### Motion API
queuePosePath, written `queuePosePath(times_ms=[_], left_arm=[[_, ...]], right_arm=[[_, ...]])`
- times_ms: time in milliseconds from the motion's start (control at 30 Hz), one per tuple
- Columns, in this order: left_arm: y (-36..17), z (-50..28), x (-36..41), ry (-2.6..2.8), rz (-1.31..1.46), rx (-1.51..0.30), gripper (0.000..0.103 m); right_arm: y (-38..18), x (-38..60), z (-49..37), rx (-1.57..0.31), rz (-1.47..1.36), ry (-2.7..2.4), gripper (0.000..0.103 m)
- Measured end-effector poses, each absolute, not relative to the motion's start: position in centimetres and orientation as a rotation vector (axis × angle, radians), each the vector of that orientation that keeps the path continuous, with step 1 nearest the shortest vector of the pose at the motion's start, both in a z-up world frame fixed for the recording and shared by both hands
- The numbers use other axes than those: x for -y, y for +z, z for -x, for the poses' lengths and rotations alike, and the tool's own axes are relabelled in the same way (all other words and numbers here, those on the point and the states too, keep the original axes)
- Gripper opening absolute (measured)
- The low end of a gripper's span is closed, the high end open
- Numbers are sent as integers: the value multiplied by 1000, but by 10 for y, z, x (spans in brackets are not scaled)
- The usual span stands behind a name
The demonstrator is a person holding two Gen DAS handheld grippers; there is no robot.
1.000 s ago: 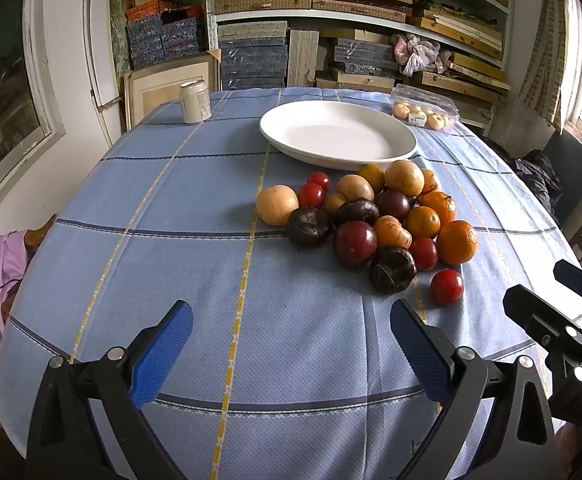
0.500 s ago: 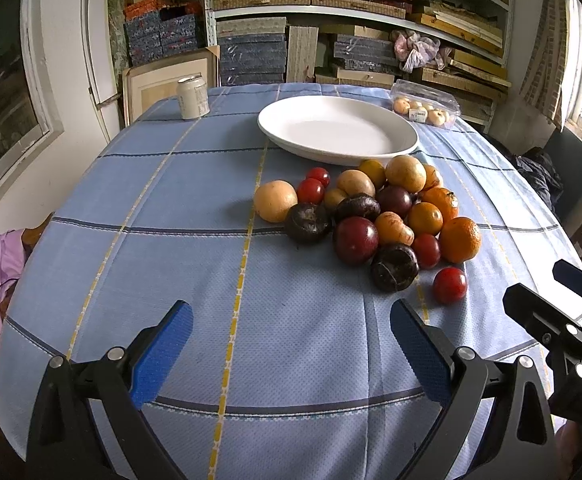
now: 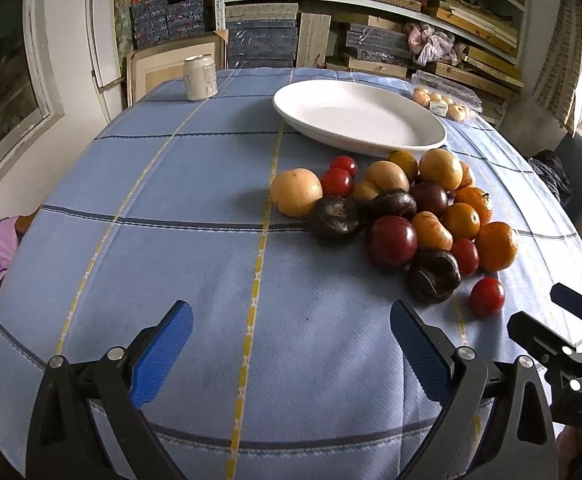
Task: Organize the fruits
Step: 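Grasp a dark plum with the left tool while the right tool grasps a red tomato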
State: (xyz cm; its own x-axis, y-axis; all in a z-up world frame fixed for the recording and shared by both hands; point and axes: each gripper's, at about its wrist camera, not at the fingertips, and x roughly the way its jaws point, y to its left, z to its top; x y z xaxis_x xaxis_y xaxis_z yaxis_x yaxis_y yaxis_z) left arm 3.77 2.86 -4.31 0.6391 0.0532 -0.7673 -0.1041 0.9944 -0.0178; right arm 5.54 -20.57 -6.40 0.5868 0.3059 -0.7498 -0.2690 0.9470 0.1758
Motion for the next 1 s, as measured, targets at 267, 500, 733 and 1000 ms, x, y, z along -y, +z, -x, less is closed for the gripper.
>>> queuePosePath(times_ms=[267, 500, 733, 1000], left_arm=[[-52, -51, -22, -6, 66, -913, 99], [-52, -59, -17, -39, 28, -890, 98], [-60, -67, -31, -33, 71, -931, 98], [-60, -68, -19, -86, 10, -911, 98]], right_arm=[[-69, 195, -71, -881, -3, 349, 99], [-76, 189, -81, -911, 19, 397, 65], [-82, 189, -86, -937, 0, 443, 47], [-82, 193, -87, -935, -31, 458, 33]])
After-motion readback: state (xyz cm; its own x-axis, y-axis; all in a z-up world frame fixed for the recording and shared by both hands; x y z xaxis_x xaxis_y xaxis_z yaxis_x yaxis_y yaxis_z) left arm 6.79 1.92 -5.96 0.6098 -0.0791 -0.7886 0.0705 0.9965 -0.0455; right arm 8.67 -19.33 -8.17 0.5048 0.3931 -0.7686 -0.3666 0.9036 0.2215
